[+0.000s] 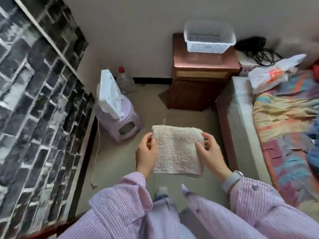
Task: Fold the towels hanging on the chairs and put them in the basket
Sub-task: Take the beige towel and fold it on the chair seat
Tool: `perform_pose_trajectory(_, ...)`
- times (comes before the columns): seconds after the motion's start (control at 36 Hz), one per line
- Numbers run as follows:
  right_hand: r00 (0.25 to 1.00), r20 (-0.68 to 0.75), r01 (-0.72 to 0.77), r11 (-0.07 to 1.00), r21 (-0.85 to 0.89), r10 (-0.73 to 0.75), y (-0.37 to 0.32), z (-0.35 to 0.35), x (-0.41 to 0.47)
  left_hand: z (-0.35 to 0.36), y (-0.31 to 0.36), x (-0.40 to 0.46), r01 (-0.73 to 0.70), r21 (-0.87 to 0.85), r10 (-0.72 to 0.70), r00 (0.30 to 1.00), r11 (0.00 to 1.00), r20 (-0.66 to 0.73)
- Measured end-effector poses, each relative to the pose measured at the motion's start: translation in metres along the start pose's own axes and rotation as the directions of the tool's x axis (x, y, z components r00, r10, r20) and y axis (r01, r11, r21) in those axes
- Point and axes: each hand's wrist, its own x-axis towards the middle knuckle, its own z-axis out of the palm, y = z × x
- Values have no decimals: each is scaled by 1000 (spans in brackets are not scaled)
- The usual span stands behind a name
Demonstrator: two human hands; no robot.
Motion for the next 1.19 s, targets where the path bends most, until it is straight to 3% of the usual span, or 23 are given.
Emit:
perform_pose_trajectory(0.25, 989, -114, -92, 994, 50, 97, -23, -52, 160, 84, 91, 145, -71, 1, 70, 984, 997, 166)
perform_pose_trajectory(0.53, 995, -68, -75, 995, 71, 80, -60, -118, 380, 203, 187, 319, -48, -3, 48, 993, 999, 103)
perform_pose_trajectory(0.81, 998, -60, 29, 999, 24, -27, -127, -161, 576, 279, 288, 488, -29, -26, 32, 993, 999, 112)
perform_pose_trajectory(1.03, 998, -36, 56, 998, 16, -55, -133, -148, 700, 327, 307, 603, 41, 12, -42, 988, 999, 146)
perform_pose_trajectory(1.19, 999, 22, -32, 999, -38, 33, -100, -128, 756, 359, 290, 652, 63, 106, -77, 988, 992, 131)
